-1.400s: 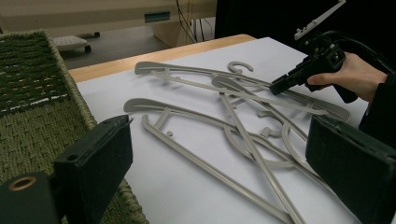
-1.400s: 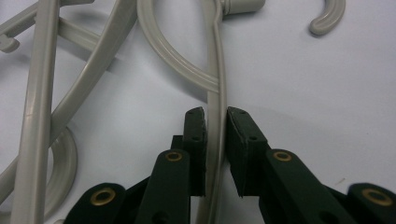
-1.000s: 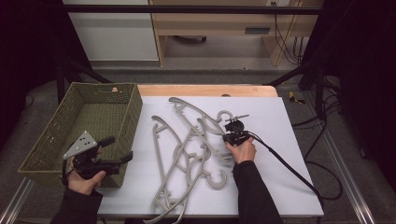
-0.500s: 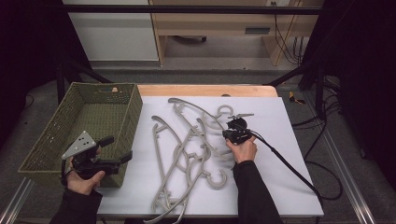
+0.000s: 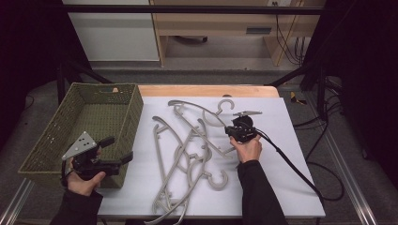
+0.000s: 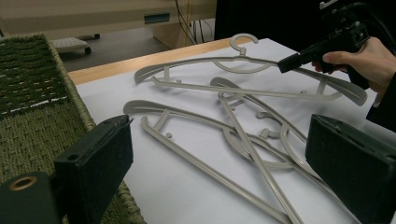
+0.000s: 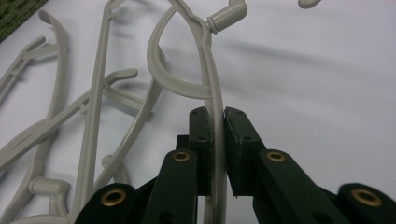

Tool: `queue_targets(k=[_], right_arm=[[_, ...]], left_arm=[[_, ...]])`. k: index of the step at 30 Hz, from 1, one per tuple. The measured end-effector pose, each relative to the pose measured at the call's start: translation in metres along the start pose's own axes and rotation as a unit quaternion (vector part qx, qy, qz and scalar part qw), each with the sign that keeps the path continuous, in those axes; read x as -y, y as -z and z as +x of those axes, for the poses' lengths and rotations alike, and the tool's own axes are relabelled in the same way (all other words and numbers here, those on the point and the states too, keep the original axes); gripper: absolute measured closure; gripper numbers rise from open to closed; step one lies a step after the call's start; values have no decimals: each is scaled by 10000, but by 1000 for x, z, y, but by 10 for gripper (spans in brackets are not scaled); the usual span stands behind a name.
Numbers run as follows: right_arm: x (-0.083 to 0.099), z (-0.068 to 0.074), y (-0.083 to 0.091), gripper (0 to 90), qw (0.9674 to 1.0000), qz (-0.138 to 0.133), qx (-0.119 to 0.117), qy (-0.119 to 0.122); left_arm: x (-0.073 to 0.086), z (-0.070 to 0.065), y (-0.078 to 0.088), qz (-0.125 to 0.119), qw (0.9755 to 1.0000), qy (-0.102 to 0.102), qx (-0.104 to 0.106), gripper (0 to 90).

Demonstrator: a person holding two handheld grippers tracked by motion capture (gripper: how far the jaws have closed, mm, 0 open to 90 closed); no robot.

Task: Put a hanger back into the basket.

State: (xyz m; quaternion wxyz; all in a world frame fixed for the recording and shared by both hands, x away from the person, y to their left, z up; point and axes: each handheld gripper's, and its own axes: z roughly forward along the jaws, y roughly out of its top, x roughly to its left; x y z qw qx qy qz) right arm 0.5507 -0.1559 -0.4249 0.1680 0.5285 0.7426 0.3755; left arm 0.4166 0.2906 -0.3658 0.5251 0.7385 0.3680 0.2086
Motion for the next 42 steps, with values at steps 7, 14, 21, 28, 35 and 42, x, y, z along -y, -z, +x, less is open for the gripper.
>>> queue_targets(k=[7,14,21,28,35,42], right_arm=[[-6,-1,18,822,9996,-216,-153,24],[-11,2,39,823,9983,-427,-353,178],[-18,8,60,824,9958,-651,-539,352],[-23,14,79,823,9923,-721,-881,485],[-16,20,96,823,9851,-603,-1376,833],[-5,32,112,823,9729,-551,-2010,1000]], left_arm=[[0,-1,0,-5,10000,-9,3,72],[-1,-1,0,-7,10000,-13,4,72],[-1,-2,0,-16,10000,-20,4,72],[-3,-4,2,-35,10000,-44,24,72],[-11,-12,5,-85,9998,-174,86,72],[-19,-26,2,0,9988,-427,223,73]])
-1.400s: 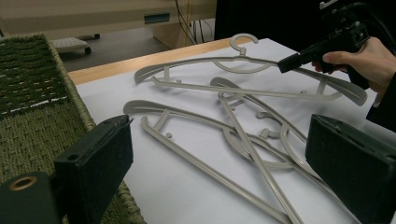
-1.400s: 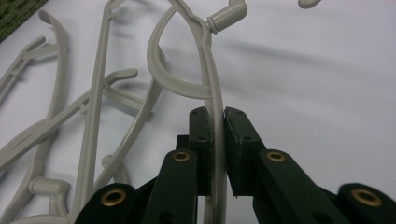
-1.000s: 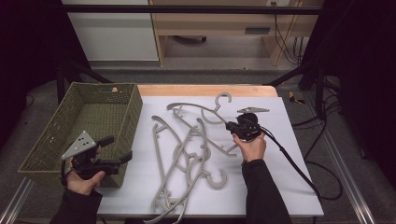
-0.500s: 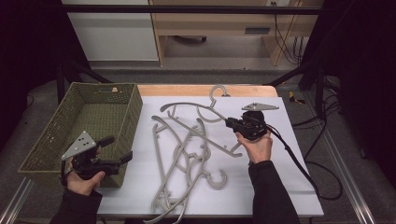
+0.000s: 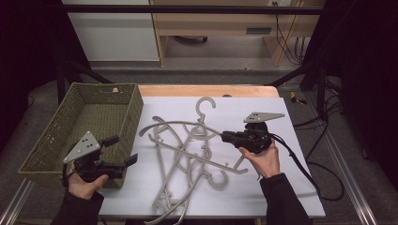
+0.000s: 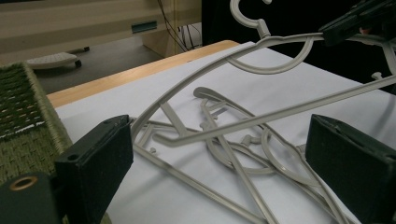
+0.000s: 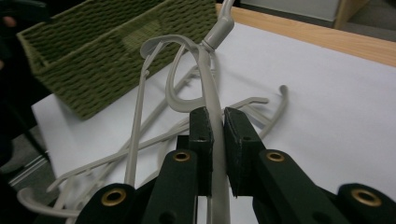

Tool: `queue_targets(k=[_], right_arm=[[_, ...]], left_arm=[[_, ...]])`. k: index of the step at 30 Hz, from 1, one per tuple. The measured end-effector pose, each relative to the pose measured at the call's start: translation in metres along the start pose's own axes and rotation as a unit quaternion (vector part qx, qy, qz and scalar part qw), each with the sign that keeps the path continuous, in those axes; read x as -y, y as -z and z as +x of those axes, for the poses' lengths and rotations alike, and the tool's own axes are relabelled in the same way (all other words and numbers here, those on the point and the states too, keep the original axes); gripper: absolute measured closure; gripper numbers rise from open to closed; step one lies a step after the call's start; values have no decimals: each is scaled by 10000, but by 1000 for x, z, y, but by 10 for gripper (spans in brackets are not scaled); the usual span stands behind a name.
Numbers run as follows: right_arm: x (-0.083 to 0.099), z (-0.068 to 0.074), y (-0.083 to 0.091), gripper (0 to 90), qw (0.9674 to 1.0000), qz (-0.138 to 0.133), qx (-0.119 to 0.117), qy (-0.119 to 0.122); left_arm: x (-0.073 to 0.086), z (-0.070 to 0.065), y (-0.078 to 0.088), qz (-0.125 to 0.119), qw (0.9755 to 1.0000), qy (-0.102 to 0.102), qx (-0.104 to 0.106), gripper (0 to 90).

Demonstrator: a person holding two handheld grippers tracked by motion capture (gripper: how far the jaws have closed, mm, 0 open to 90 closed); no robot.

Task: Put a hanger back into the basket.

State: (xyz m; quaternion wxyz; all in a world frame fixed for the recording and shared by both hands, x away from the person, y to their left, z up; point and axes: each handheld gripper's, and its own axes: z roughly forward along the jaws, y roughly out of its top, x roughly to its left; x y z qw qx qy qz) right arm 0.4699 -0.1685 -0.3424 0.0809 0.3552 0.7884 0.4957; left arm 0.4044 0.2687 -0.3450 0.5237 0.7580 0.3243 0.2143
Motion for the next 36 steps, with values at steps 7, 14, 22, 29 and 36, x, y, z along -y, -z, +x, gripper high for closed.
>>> queue_targets(k=[7,14,22,29,36], right_arm=[[6,15,11,822,9988,-4,-451,201],[11,23,15,822,9967,98,-729,336],[13,27,16,822,9946,194,-939,384],[16,33,17,821,9931,249,-1046,463],[17,37,18,821,9915,250,-1169,522]], left_arm=[[-14,-13,-12,377,9980,-487,161,76],[-31,-19,-32,965,9896,-986,417,109],[-38,-29,-57,1672,9706,-1624,598,149],[-40,-38,-80,1991,9551,-2043,793,283],[-37,-43,-93,2194,9454,-2249,862,502]])
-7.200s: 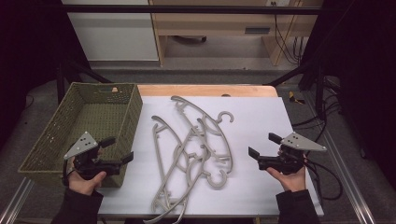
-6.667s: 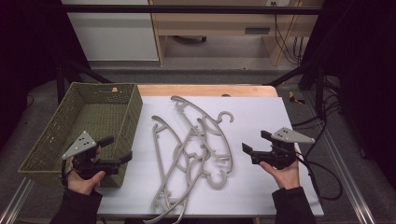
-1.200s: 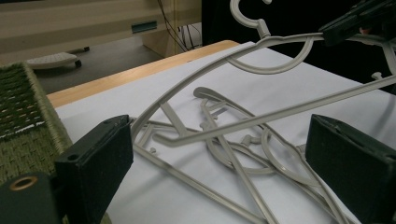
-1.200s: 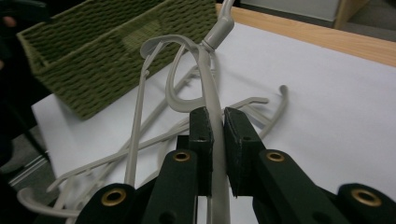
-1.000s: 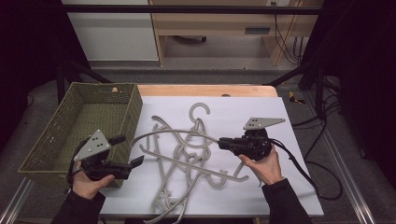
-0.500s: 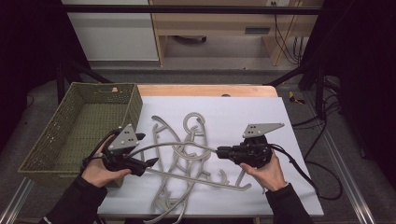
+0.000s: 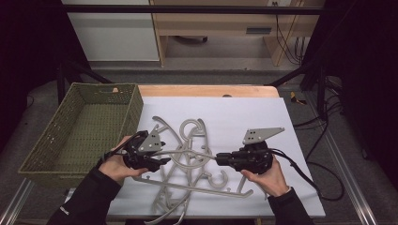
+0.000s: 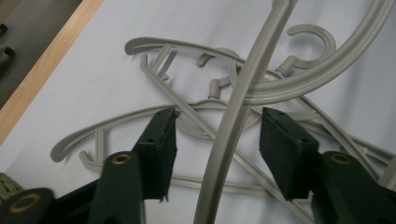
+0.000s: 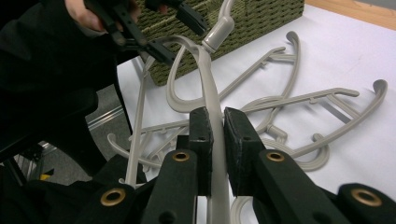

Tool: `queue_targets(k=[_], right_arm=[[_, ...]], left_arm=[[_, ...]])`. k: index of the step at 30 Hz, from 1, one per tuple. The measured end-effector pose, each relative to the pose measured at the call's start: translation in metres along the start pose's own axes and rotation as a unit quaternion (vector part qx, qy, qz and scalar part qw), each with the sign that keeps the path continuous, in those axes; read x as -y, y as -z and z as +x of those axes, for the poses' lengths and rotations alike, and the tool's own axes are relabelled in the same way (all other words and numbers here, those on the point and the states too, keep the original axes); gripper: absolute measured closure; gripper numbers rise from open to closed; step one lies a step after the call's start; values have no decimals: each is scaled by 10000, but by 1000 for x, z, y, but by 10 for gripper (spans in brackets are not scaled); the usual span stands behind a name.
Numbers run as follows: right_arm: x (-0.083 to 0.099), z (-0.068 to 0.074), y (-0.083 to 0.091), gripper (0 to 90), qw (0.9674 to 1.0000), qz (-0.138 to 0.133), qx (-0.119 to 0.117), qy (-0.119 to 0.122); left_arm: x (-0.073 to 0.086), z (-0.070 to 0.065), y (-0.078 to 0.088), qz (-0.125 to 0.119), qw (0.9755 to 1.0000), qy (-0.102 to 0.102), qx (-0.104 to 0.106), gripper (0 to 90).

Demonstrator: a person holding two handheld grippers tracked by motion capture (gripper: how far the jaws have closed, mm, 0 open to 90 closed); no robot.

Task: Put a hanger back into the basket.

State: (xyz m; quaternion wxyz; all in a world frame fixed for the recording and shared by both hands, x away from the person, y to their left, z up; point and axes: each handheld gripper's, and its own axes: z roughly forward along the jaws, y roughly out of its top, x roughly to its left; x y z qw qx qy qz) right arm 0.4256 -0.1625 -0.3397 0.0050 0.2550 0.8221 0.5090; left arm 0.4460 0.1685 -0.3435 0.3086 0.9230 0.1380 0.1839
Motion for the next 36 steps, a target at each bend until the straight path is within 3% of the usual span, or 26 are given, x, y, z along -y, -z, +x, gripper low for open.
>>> queue_targets(k=[11,20,27,36], right_arm=[[-1,1,-3,820,9999,77,-70,25],[0,-1,-7,817,9997,152,-171,83],[-1,-2,-6,811,9995,134,-248,157],[-4,-4,5,741,9995,-44,-74,303]], left_arm=[[3,-3,-4,151,9997,-173,102,747],[5,-7,-2,308,9989,-306,155,770],[4,-11,4,288,9988,-363,180,782],[5,-18,11,291,9977,-515,346,808]])
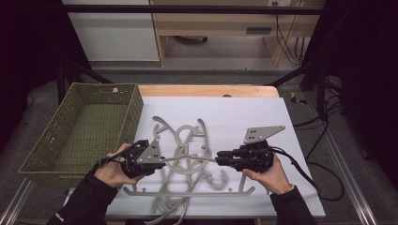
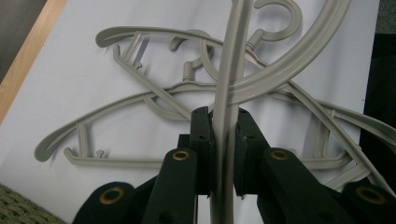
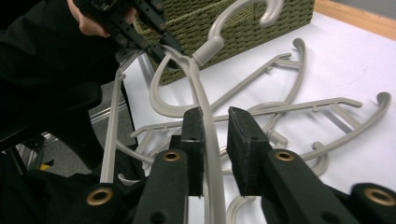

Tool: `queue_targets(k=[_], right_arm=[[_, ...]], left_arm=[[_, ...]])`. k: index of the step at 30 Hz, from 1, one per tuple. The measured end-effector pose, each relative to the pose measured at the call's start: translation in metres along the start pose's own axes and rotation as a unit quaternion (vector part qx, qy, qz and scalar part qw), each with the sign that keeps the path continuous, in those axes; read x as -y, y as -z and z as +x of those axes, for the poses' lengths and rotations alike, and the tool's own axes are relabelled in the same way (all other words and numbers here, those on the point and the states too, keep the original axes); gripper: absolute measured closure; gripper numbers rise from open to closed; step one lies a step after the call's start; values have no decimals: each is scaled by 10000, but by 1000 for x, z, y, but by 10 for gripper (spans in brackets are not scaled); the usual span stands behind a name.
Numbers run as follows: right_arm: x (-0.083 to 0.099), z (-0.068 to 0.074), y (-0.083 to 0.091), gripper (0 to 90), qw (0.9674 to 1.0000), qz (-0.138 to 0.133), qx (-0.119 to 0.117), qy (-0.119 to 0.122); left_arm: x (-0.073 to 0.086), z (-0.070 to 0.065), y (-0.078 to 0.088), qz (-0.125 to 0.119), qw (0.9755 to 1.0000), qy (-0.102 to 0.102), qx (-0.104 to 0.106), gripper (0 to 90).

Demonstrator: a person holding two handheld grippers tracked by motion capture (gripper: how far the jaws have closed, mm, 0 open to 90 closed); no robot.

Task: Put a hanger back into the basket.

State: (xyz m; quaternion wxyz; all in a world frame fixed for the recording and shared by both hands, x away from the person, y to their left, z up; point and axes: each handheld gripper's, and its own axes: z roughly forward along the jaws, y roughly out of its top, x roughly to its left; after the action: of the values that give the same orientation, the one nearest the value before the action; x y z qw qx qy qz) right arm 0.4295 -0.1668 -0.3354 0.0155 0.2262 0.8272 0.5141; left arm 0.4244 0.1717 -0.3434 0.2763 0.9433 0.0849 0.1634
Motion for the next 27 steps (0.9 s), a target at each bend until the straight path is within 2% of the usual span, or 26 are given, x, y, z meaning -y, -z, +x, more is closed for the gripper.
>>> queue_targets(k=[3,7,10,13,16,20,23,24,25,27], right_arm=[[-2,-2,6,677,9998,-100,189,17],[-6,-7,18,563,9984,-379,422,-5],[-8,-10,27,473,9957,-676,635,-63],[-7,-12,35,377,9908,-915,996,-33],[-6,-13,41,308,9857,-1089,1286,-86],[-3,-17,48,228,9767,-1247,1742,-94],[0,-19,52,166,9711,-1321,1978,-195],[1,-20,53,146,9699,-1341,2019,-239],[3,-22,53,120,9682,-1354,2088,-251],[6,-23,53,105,9665,-1332,2169,-321]], left_arm=[[1,0,3,13,10000,-4,-10,811],[4,-1,4,29,9998,153,-80,811],[4,-1,5,6,9996,257,-144,811],[4,-1,7,-49,9985,456,-286,811],[3,1,9,-65,9959,723,-543,811],[3,6,10,-103,9902,1092,-863,811],[3,7,8,-65,9863,1269,-1048,811],[3,8,7,-48,9852,1306,-1108,811],[2,8,7,-29,9830,1382,-1206,811],[2,10,7,-1,9808,1451,-1305,811]])
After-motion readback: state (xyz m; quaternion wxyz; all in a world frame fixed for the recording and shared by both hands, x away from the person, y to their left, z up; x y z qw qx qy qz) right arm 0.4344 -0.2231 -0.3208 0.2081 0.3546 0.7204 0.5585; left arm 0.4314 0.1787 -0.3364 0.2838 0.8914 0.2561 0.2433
